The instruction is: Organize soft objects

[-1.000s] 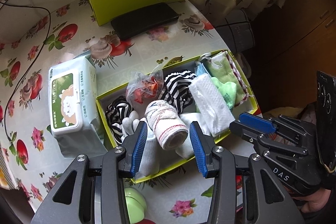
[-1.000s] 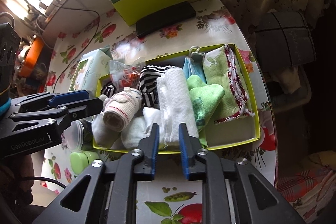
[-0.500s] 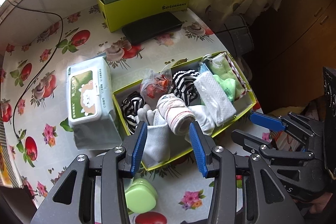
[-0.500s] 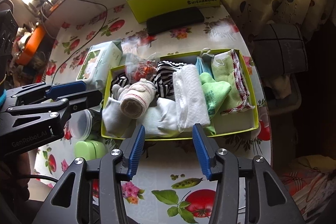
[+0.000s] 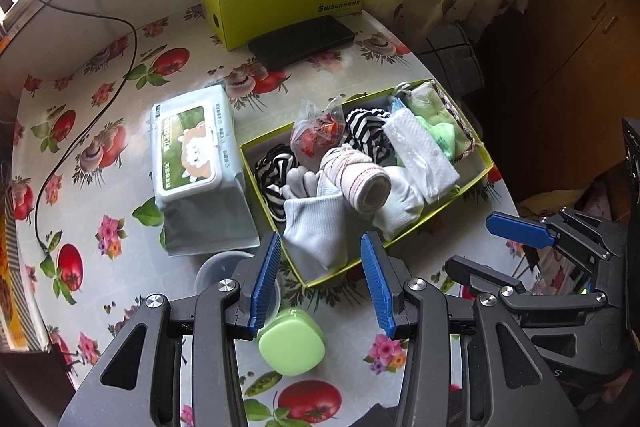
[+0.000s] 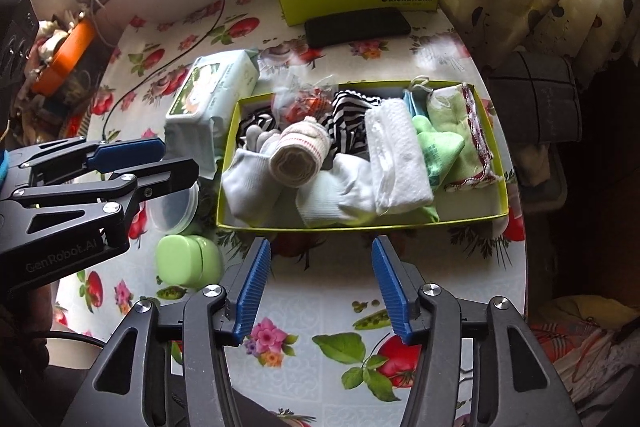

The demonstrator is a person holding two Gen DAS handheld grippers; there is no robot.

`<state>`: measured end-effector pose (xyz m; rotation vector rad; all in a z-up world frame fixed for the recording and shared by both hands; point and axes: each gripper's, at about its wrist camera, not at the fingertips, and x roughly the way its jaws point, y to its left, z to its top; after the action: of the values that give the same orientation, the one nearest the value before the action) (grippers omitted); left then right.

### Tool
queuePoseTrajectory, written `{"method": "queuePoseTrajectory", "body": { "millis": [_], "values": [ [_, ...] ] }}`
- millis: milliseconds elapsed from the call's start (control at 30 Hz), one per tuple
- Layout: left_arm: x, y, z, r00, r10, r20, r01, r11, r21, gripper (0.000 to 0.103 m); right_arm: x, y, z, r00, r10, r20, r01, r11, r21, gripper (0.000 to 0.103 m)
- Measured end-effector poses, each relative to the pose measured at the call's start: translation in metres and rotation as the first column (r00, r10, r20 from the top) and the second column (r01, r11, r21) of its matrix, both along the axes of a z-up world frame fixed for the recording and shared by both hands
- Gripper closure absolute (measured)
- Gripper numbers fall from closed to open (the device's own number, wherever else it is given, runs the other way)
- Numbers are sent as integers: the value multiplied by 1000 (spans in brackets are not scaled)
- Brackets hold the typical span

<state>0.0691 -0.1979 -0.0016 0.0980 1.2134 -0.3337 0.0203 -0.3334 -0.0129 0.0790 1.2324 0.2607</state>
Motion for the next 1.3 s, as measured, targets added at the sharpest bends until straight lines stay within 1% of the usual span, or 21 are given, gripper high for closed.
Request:
{"method": "queuePoseTrajectory", "body": {
  "millis": [200, 367, 467, 633, 800, 1000, 1300],
  "values": [
    [-10, 3, 3, 1000, -4, 12, 4, 1000, -2, 59, -14, 7, 3, 1000, 10, 3, -10, 1000, -7, 49],
    [-16, 2, 8, 999, -7, 45, 5, 999, 41, 59, -18, 8, 7, 1000, 9, 13, -9, 1000, -10, 48],
    [-18, 4, 10, 999, -3, 47, 1, 1000, 30, 59, -19, 8, 9, 1000, 7, 17, -7, 1000, -12, 48],
    [-21, 5, 13, 998, 4, 59, -7, 999, 36, 59, -21, 8, 11, 1000, 7, 18, -7, 1000, -12, 47],
    [-22, 8, 13, 999, 17, 49, -18, 1000, 17, 59, -23, 9, 12, 1000, 8, 21, -8, 1000, -12, 46],
    [-24, 10, 14, 999, 22, 49, -22, 1000, 12, 59, -23, 9, 13, 1000, 9, 23, -9, 1000, -12, 46],
    [-24, 9, 13, 999, 17, 45, -18, 999, 26, 59, -25, 11, 15, 1000, 9, 24, -8, 1000, -9, 45]
  ]
}}
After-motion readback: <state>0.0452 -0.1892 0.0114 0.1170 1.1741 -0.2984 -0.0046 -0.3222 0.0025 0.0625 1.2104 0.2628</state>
